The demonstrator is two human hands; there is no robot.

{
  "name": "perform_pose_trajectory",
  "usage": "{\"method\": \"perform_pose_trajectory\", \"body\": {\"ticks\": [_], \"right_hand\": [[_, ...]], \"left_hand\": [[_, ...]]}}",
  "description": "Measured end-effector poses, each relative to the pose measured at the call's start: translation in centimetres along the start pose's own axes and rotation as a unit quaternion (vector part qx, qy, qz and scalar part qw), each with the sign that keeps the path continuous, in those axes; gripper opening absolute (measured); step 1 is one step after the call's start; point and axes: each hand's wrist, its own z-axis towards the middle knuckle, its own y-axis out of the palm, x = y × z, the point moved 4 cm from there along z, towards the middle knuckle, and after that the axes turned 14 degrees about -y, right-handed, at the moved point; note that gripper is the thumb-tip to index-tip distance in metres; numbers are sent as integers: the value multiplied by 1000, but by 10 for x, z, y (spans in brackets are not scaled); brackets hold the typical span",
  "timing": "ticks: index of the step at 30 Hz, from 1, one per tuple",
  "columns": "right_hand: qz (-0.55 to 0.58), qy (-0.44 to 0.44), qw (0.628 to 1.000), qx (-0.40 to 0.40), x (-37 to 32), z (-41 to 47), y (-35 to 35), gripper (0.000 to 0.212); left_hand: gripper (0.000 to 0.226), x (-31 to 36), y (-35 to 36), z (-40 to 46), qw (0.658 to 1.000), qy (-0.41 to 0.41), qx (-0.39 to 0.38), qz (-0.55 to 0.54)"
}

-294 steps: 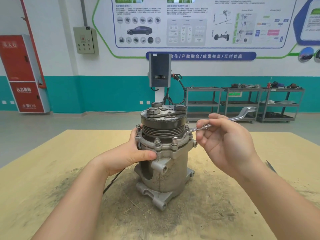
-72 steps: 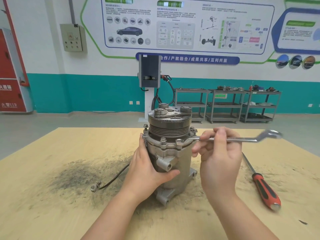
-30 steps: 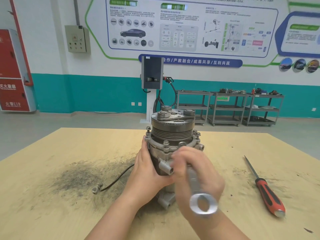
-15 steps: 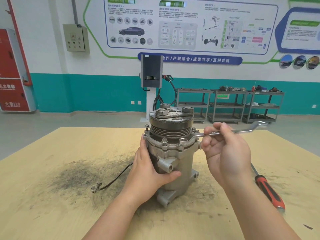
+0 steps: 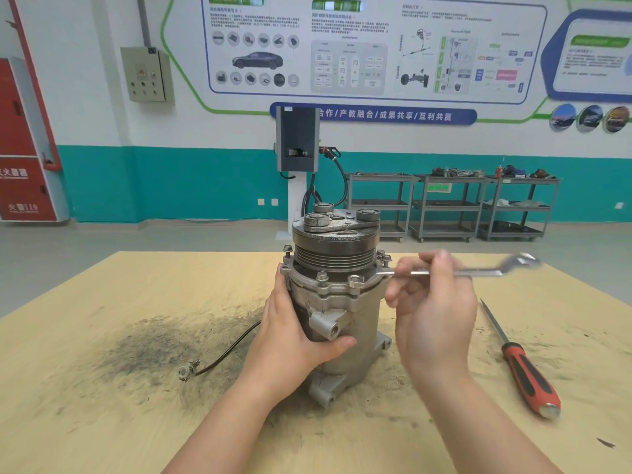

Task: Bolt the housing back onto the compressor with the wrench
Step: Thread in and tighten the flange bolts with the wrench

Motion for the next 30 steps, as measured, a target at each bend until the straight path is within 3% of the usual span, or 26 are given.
{"method": "perform_pose_trajectory", "body": {"ticks": [2, 4, 7, 8, 9, 10, 11, 14, 16, 21, 24, 27, 30], "right_hand": [[-49, -169, 983, -41, -11, -20, 6, 23], [-94, -295, 936, -169, -18, -45, 18, 32], [-170, -379, 858, -301, -16, -57, 38, 35], [-195, -394, 837, -325, -14, -58, 43, 39], [-223, -397, 825, -335, -20, -54, 52, 56], [-237, -356, 843, -326, -22, -43, 57, 42], [-210, -316, 881, -282, -29, -36, 56, 104], [-76, -249, 956, -131, -29, -20, 26, 22], [-48, -144, 986, -69, -29, -9, 8, 11], [6, 47, 998, -45, -8, 18, 3, 14], [30, 100, 994, -43, 5, 24, 0, 33], [53, 107, 992, -40, 8, 25, -2, 27], [32, 0, 998, -55, -1, 9, -2, 11]], "left_hand": [[131, -2, 0, 2, 1000, -6, 8, 8], [128, -6, 3, 4, 1000, -12, 21, 10], [98, -14, 7, 12, 998, -29, 57, -13], [98, -15, 8, 14, 998, -34, 51, -19], [105, -16, 9, 14, 998, -35, 38, -20], [115, -16, 10, 14, 999, -31, 23, -13], [124, -14, 8, 12, 1000, -22, 13, -3], [131, -6, 3, 6, 1000, -5, 11, -3], [129, -3, 1, 3, 1000, -2, 4, -4], [131, 3, 0, 0, 1000, 1, -6, -13], [131, 3, -1, -1, 1000, -1, -6, -14], [130, 4, -1, -2, 1000, -2, -8, -15], [130, 3, -1, -2, 1000, -2, -6, -13]]}}
